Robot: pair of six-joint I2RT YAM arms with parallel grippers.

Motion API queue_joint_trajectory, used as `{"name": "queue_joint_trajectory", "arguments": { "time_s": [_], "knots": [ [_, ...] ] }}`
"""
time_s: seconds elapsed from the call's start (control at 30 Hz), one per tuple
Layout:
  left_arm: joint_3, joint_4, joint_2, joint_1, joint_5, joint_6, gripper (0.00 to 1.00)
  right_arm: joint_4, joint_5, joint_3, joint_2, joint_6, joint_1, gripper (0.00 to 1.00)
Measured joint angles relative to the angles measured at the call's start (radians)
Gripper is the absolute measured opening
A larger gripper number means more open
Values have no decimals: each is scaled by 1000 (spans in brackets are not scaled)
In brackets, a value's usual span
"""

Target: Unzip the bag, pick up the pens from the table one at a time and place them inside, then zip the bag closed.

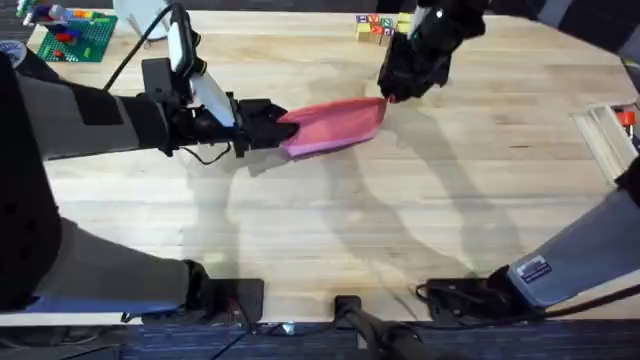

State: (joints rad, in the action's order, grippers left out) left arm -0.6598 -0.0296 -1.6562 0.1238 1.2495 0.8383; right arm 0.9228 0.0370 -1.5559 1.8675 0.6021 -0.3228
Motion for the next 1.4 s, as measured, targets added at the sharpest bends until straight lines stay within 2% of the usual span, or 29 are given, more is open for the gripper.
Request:
{"name": "queue_joint_trajectory", "arguments": {
  "time_s": [0.37, 0.73, 0.77, 0.8, 0.93, 1.0, 1.23, 1.4],
  "knots": [
    [0, 0, 0, -8, 0, 0, 42, -197, -90, 200, -23, -1, 62, 31],
    [0, -3, 0, -8, -2, 0, 42, -236, -139, 226, -25, -6, 85, 31],
    [0, -3, 0, -8, -2, 0, 42, -235, -143, 225, -25, -12, 87, 59],
    [0, -4, 0, -8, -4, 0, 42, -235, -143, 223, -26, -24, 90, 156],
    [1, -4, 0, 11, -8, 0, 42, -213, -93, 219, -31, -94, 123, 728],
    [1, -4, 0, 16, -8, 0, 42, -208, -76, 215, -46, -120, 137, 963],
    [1, -4, 0, 16, -8, 0, 42, -156, -58, 191, -195, -219, 120, 996],
    [1, -4, 0, 16, -8, 0, 42, -98, -55, 184, -293, -319, 63, 996]
  ]
}}
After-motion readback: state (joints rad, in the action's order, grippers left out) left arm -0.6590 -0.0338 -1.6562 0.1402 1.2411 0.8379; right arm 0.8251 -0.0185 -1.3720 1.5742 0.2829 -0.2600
